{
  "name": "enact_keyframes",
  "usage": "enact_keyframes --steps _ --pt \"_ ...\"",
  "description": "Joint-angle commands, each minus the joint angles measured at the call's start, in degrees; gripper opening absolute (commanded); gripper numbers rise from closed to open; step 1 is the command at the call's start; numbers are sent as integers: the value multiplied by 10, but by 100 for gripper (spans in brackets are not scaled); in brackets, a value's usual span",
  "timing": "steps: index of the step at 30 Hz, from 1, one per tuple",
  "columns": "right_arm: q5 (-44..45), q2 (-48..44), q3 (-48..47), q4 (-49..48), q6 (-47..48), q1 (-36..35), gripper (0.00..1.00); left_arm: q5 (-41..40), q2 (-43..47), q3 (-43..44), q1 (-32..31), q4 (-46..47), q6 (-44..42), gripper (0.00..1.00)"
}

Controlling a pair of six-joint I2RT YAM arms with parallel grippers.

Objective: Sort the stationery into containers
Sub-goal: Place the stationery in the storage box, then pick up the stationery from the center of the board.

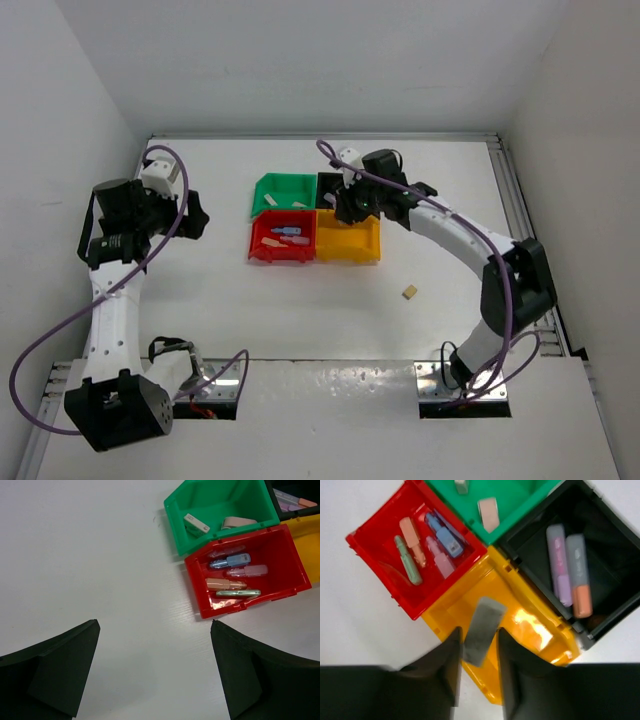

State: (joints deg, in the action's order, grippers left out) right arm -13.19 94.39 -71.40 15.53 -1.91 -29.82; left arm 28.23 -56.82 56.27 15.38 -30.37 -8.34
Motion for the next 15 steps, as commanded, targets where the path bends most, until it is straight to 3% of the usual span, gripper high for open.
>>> enact_keyframes --steps 1,2,5,7,15 --pt "-15 15 -30 11 10 -8 47 -2 21 -3 5 16 -5 100" --pt "-4 15 -32 13 6 -8 58 -2 22 -4 4 18 -5 100" --pt "7 -14 -25 27 -6 0 64 -1 26 2 4 13 -5 100" --pt "8 -60 3 42 -18 11 65 -5 32 3 5 11 -12 100" --pt "116 -240 274 86 -124 54 63 -4 41 -14 5 15 -8 100"
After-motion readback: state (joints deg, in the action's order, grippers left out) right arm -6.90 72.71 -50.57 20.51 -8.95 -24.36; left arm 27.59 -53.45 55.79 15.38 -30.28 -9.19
